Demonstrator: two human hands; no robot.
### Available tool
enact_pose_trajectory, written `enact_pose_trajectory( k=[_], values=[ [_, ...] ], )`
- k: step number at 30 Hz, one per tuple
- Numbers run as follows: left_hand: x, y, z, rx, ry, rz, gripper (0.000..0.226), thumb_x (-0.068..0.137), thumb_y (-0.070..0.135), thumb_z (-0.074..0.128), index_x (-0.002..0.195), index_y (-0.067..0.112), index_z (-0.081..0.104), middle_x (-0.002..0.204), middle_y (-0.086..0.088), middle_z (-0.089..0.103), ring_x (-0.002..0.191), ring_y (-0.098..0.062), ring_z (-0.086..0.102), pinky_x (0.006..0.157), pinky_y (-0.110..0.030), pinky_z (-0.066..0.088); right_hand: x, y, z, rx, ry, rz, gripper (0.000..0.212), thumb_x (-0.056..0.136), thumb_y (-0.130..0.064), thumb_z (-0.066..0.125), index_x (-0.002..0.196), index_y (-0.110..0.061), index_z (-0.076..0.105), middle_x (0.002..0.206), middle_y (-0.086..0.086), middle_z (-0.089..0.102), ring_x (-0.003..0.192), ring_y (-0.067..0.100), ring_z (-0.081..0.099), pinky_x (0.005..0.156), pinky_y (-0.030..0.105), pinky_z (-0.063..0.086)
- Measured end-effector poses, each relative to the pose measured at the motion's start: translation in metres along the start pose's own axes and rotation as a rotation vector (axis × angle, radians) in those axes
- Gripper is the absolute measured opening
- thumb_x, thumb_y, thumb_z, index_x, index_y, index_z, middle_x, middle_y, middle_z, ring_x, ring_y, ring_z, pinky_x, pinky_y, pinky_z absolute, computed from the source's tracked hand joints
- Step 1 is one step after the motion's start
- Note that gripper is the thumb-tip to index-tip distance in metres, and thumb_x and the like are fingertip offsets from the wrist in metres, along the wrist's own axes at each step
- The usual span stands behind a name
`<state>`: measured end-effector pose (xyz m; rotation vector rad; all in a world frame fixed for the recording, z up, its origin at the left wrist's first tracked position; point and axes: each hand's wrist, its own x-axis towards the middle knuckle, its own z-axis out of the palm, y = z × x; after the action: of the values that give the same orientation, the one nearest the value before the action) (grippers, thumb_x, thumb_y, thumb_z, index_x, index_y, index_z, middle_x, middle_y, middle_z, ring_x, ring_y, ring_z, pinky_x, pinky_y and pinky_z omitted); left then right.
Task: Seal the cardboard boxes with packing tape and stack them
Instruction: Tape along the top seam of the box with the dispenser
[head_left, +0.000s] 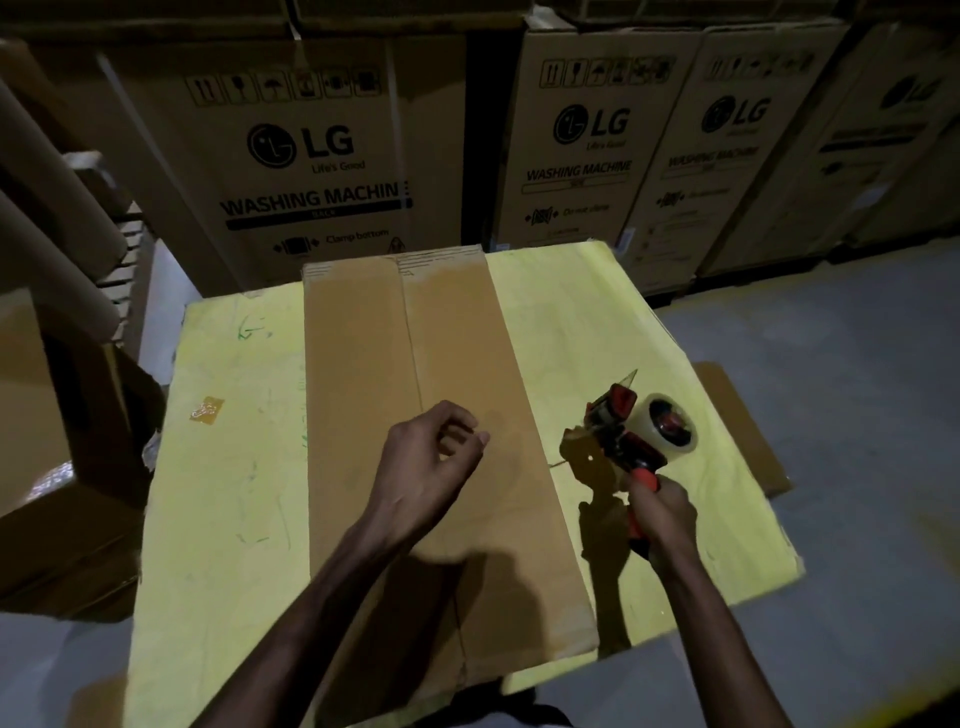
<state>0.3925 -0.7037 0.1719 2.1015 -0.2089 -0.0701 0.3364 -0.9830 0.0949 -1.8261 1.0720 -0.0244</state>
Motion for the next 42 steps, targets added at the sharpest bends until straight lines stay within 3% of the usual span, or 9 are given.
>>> enact_pose_trajectory(
  k=[4,8,11,17,24,28,33,38,42],
  values=[
    [0.015,0.027,0.011,-0.326,-0.081,-0.111,0.025,0.100,0.042,0.066,0.100,0.019,0.075,0.087,0.000,0.076,0.079,-0.020,0.071,0.071,-0.041,0.059,-0.020,-0.052,-0.015,0.056,0.017,-0.190,0.011,0.095,-0.027,0.068,0.094,-0.017,0.065,0.078,0.011,0.068,0.066,0.025,0.064,0.056,0.033,0.050],
    [0.042,0.059,0.010,-0.797,-0.324,-0.588,0.066,0.096,0.067,0.055,0.123,0.007,0.064,0.102,-0.018,0.078,0.075,-0.025,0.074,0.066,-0.034,0.062,-0.048,-0.092,-0.016,0.036,0.031,-0.399,0.011,0.092,-0.021,0.070,0.098,-0.018,0.062,0.081,0.009,0.067,0.068,0.024,0.068,0.046,0.025,0.047],
    [0.051,0.075,0.000,-1.037,-0.437,-0.724,0.078,0.090,0.070,0.059,0.129,0.002,0.055,0.111,-0.029,0.074,0.074,-0.028,0.077,0.064,-0.032,0.063,-0.067,-0.106,-0.008,-0.006,0.062,-0.520,0.018,0.088,-0.027,0.074,0.094,-0.022,0.059,0.077,0.008,0.065,0.066,0.027,0.066,0.045,0.032,0.051],
    [0.052,0.063,-0.020,-1.217,-0.353,-0.714,0.028,0.099,0.003,0.061,0.126,-0.006,0.061,0.094,-0.027,0.075,0.065,-0.024,0.077,0.064,-0.029,0.062,-0.087,-0.117,0.005,-0.029,0.096,-0.610,0.030,0.085,-0.034,0.078,0.105,-0.028,0.057,0.078,-0.002,0.061,0.070,0.021,0.061,0.058,0.044,0.058],
    [0.051,0.043,-0.039,-1.138,-0.325,-0.631,0.041,0.095,-0.016,0.055,0.135,-0.010,0.055,0.093,-0.025,0.073,0.067,-0.021,0.076,0.062,-0.023,0.063,-0.095,-0.127,0.008,-0.061,0.061,-0.637,0.031,0.085,-0.033,0.080,0.105,-0.023,0.059,0.083,-0.003,0.061,0.073,0.010,0.058,0.059,0.028,0.048],
    [0.062,0.032,-0.057,-1.062,-0.395,-0.628,0.042,0.093,-0.017,0.056,0.135,-0.009,0.057,0.095,-0.024,0.073,0.070,-0.020,0.076,0.061,-0.022,0.062,-0.102,-0.131,0.010,-0.069,0.049,-0.641,0.034,0.084,-0.033,0.081,0.105,-0.028,0.055,0.085,-0.013,0.058,0.076,0.009,0.059,0.067,0.041,0.060],
    [0.081,0.010,-0.078,-0.954,-0.549,-0.662,0.031,0.087,-0.013,0.058,0.117,-0.013,0.066,0.097,-0.021,0.075,0.072,-0.015,0.075,0.066,-0.019,0.061,-0.107,-0.135,0.016,-0.139,0.046,-0.712,0.035,0.083,-0.037,0.083,0.104,-0.027,0.057,0.086,-0.006,0.065,0.082,0.024,0.064,0.077,0.036,0.053],
    [0.112,-0.011,-0.103,-0.706,-0.572,-0.670,0.020,0.099,-0.010,0.053,0.096,0.000,0.070,0.074,-0.010,0.070,0.057,-0.010,0.066,0.053,-0.016,0.054,-0.115,-0.144,0.036,-0.235,0.076,-0.778,0.040,0.080,-0.040,0.085,0.104,-0.030,0.056,0.090,-0.006,0.067,0.082,0.022,0.065,0.073,0.035,0.054],
    [0.149,-0.015,-0.120,-0.453,-0.577,-0.591,0.026,0.099,-0.010,0.048,0.111,0.007,0.063,0.088,-0.013,0.071,0.065,-0.013,0.069,0.053,-0.021,0.057,-0.125,-0.151,0.061,-0.244,0.072,-0.795,0.045,0.080,-0.039,0.086,0.106,-0.031,0.049,0.094,-0.010,0.063,0.083,0.017,0.060,0.071,0.028,0.043]
  ],
)
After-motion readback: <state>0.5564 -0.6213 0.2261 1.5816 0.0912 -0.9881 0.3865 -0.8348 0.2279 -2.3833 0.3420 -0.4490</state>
